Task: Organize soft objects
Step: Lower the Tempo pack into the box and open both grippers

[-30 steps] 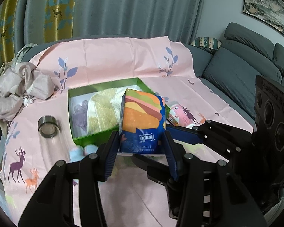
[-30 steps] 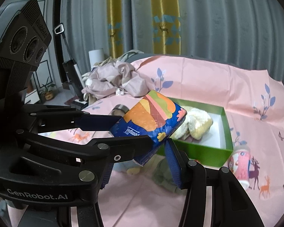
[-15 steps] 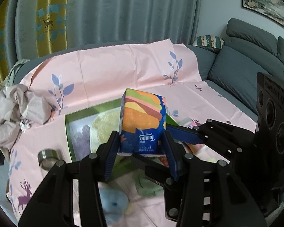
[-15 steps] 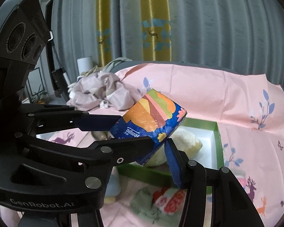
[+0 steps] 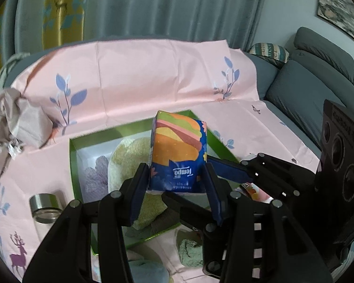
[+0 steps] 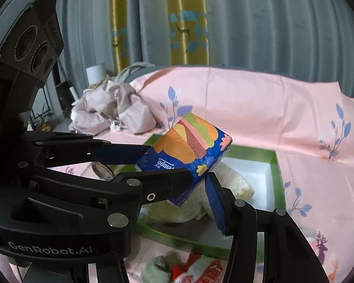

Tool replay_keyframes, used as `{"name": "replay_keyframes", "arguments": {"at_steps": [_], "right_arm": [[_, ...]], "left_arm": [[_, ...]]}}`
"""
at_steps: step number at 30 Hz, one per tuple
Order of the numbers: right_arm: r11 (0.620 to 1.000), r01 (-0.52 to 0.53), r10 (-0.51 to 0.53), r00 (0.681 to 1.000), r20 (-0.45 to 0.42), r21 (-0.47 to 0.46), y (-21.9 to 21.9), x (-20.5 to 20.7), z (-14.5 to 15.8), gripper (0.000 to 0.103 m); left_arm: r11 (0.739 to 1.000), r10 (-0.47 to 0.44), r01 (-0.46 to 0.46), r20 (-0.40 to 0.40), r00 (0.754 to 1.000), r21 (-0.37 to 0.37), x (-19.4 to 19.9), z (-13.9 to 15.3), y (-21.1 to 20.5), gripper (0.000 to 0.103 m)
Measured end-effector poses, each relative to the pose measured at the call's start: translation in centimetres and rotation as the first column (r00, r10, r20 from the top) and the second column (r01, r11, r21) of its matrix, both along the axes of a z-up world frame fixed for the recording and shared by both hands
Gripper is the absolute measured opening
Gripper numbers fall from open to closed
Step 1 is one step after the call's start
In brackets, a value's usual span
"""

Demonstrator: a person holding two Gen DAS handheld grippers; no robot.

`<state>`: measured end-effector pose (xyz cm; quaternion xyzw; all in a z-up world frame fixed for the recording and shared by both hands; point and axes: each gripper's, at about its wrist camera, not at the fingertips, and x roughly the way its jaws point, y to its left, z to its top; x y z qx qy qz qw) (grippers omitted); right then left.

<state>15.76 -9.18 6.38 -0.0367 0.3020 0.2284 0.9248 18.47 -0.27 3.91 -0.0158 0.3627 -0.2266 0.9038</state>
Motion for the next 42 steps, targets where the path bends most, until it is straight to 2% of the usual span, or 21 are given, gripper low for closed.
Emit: {"name": "replay_keyframes", "arguments": {"at_steps": [9,24,42], "right_arm": [[1.000,0.016,-0.016,0.998,-0.068,0.010,-0.1,2.2,-2.6,0.054],[1.000,0.018,-0.019,0.992,-0.123,-0.002,0.1,3.8,-4.4,0.054],[0.999,0.024,-0.028,0.987,-0.156,-0.025,0.4,3.9,-5.2,0.054]], "left_arm": [[0.999,0.027,-0.031,-0.093,0.995,-0.038,2.5,-2.6,0.2,0.044],[0.999,0.042,-0.045,-0.133,0.990,-0.018,3.8,-4.3,0.1,0.045],[0.999,0.051,-0.053,-0.162,0.985,-0.005,4.3,-5.0,-0.1,0.046]]}}
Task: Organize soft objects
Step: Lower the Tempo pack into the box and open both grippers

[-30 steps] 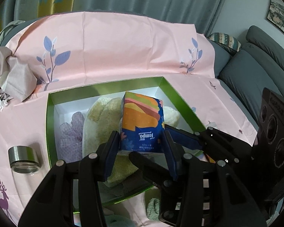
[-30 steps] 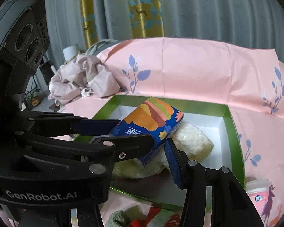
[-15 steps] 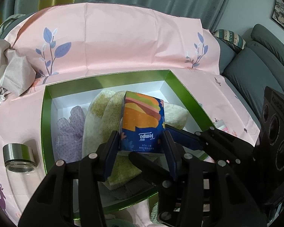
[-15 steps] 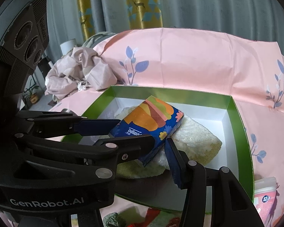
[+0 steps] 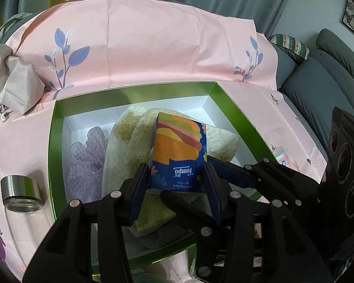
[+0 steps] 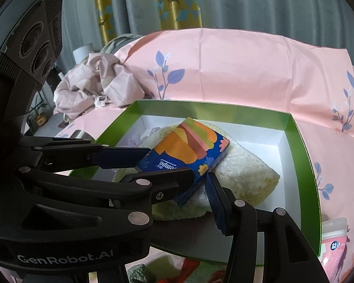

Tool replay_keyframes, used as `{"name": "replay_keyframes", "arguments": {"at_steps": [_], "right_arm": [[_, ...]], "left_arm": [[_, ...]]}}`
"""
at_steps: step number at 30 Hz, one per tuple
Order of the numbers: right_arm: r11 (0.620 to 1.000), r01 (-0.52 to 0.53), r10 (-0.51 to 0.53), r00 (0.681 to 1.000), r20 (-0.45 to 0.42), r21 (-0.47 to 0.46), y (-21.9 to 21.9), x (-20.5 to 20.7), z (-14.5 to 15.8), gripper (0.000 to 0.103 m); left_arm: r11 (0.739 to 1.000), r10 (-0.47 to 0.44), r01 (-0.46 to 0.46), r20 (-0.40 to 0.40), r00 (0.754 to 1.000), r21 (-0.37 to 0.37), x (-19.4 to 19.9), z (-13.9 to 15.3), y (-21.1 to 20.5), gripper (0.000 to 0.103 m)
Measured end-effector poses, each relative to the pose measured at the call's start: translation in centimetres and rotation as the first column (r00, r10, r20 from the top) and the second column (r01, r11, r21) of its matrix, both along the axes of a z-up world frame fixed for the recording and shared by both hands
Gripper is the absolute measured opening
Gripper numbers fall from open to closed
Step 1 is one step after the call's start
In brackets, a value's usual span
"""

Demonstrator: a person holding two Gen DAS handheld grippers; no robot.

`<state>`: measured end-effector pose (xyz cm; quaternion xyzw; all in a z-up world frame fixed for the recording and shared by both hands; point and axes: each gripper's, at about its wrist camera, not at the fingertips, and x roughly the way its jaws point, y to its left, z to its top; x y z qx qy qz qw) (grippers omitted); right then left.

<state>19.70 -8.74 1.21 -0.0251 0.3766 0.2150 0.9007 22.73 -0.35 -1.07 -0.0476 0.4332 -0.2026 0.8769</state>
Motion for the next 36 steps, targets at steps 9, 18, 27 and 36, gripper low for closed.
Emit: {"name": "replay_keyframes", "arguments": {"at_steps": [9,18,27,36], "right_arm": [[1.000,0.002,-0.002,1.000,-0.011,-0.005,0.09,0.13,-0.23,0.054],[1.000,-0.002,0.002,1.000,-0.017,-0.012,0.12,0.21,-0.38,0.054],[1.000,-0.001,0.000,1.000,-0.030,-0.023,0.19,0.32,-0.55,0.054],[0.998,0.021,-0.024,0.999,-0.047,-0.052,-0.15,0.13,-0.53,0.062]], "left_arm": [[1.000,0.003,-0.003,-0.006,1.000,0.003,0.03,-0.20,0.05,0.047],[1.000,0.003,-0.003,-0.014,1.000,0.011,0.25,-0.32,-0.05,0.048],[1.000,0.009,-0.009,-0.029,1.000,0.013,0.43,-0.35,-0.11,0.050],[0.997,0.069,-0.068,-0.042,0.997,0.019,0.27,-0.18,0.76,0.083]]}}
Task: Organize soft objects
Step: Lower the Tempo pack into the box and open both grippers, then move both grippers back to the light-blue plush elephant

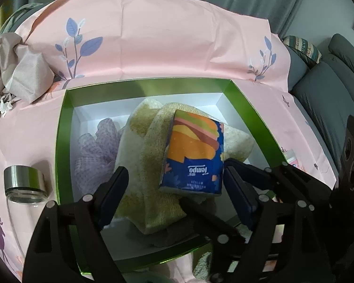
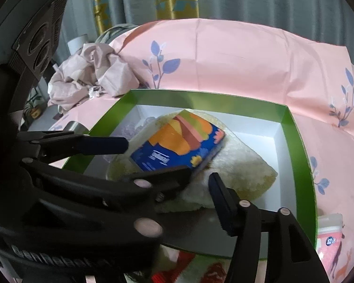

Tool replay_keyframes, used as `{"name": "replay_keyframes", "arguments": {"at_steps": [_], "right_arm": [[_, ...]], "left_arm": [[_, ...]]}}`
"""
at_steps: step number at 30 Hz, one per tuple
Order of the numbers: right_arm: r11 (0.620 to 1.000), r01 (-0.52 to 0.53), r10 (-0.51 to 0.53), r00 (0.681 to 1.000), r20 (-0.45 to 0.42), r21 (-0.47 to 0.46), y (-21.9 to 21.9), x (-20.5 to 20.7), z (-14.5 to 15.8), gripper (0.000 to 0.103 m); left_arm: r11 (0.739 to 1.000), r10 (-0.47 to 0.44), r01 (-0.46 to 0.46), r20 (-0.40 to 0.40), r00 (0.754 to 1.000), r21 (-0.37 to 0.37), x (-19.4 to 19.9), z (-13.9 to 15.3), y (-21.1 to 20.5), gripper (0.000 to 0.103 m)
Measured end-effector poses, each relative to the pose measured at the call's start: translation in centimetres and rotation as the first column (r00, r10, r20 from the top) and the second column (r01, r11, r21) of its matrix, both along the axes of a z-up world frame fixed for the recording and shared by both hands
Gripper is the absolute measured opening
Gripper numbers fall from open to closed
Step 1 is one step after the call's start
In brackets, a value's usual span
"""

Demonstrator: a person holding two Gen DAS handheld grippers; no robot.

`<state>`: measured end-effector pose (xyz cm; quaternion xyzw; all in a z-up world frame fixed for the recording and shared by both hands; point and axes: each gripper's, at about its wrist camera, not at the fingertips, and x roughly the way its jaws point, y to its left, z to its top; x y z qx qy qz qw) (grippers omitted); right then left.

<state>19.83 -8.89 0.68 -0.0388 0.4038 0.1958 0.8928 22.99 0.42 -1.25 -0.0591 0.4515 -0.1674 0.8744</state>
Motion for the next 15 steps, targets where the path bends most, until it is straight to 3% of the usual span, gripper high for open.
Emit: {"name": "replay_keyframes", "arguments": {"at_steps": [7,10,15], "right_arm": [[0.999,0.032,-0.031,0.999,0.029,-0.023,-0.8,-1.5,1.5,0.069],[0.998,0.055,-0.054,0.997,0.048,-0.019,-1.4,-2.6,2.3,0.073],[0.994,0.106,-0.106,0.992,0.070,-0.001,-2.7,-5.2,3.8,0.075]], "left_arm": [[1.000,0.013,-0.014,0.031,0.999,0.018,-1.1,1.9,0.3,0.088],[0.999,0.025,-0.027,0.055,0.998,0.038,-2.2,2.8,0.5,0.101],[0.998,0.031,-0.037,0.107,0.994,0.056,-5.1,4.4,0.7,0.102]]}}
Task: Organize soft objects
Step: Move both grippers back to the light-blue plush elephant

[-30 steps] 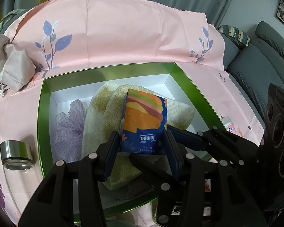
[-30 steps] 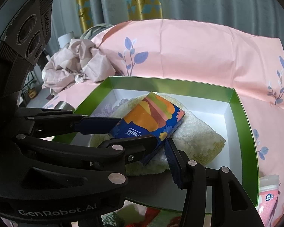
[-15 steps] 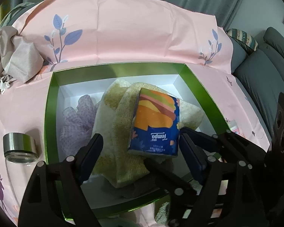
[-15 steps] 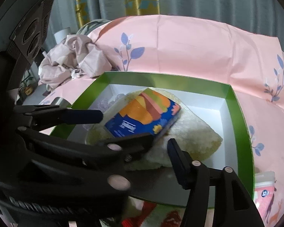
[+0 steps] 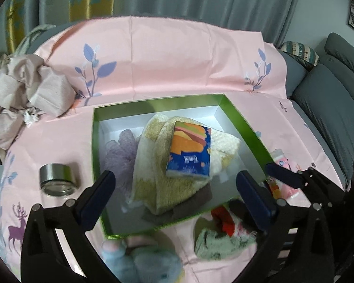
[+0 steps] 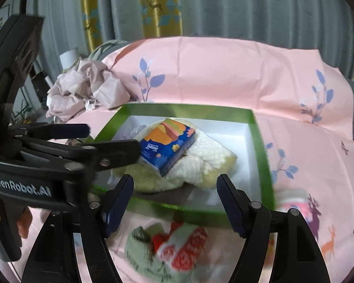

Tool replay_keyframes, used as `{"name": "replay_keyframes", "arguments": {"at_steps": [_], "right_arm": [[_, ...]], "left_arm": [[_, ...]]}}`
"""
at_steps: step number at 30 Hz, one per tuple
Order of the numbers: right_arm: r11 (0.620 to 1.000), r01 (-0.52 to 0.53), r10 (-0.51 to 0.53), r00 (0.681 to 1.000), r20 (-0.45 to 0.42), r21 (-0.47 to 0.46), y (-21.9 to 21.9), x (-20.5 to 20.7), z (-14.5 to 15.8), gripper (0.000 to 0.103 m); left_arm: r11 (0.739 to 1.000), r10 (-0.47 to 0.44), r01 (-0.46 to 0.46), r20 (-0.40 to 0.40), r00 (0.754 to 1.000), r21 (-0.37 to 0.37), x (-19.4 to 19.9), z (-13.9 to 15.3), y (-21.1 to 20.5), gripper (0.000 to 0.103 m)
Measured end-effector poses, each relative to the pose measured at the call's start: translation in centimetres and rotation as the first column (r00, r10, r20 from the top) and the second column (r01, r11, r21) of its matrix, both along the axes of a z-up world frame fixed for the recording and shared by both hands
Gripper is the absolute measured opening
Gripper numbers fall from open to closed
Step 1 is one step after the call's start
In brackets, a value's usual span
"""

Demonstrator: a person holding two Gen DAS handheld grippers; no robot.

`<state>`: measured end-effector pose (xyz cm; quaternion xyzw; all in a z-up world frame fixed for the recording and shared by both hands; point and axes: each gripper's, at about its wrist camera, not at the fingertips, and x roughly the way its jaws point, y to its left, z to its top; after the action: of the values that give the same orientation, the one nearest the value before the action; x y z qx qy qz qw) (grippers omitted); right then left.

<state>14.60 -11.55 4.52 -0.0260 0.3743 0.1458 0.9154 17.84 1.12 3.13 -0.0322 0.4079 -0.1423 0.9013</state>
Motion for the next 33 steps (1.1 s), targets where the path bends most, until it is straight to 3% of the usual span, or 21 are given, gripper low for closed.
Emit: {"name": "replay_keyframes", "arguments": {"at_steps": [11,17,26,33], "right_arm": [[0.992,0.113,-0.116,0.992,0.057,0.056,-2.6,-8.0,2.1,0.095],[0.989,0.135,-0.138,0.989,0.053,0.053,-2.8,-11.9,1.9,0.101],[0.987,0.161,-0.158,0.985,-0.073,0.029,-3.6,-16.9,-2.1,0.101],[0.979,0.186,-0.175,0.978,-0.115,0.089,-5.4,-18.8,-2.2,0.101]], "left_arm": [[0.999,0.032,-0.036,0.102,0.994,0.033,-9.2,1.2,1.4,0.102],[0.996,0.023,-0.029,0.077,0.997,0.080,-13.6,-0.9,0.6,0.102],[0.992,0.039,-0.043,0.035,0.999,0.118,-17.8,-3.6,1.3,0.102],[0.996,0.042,-0.041,-0.004,0.999,0.080,-18.7,-5.1,2.7,0.102]]}}
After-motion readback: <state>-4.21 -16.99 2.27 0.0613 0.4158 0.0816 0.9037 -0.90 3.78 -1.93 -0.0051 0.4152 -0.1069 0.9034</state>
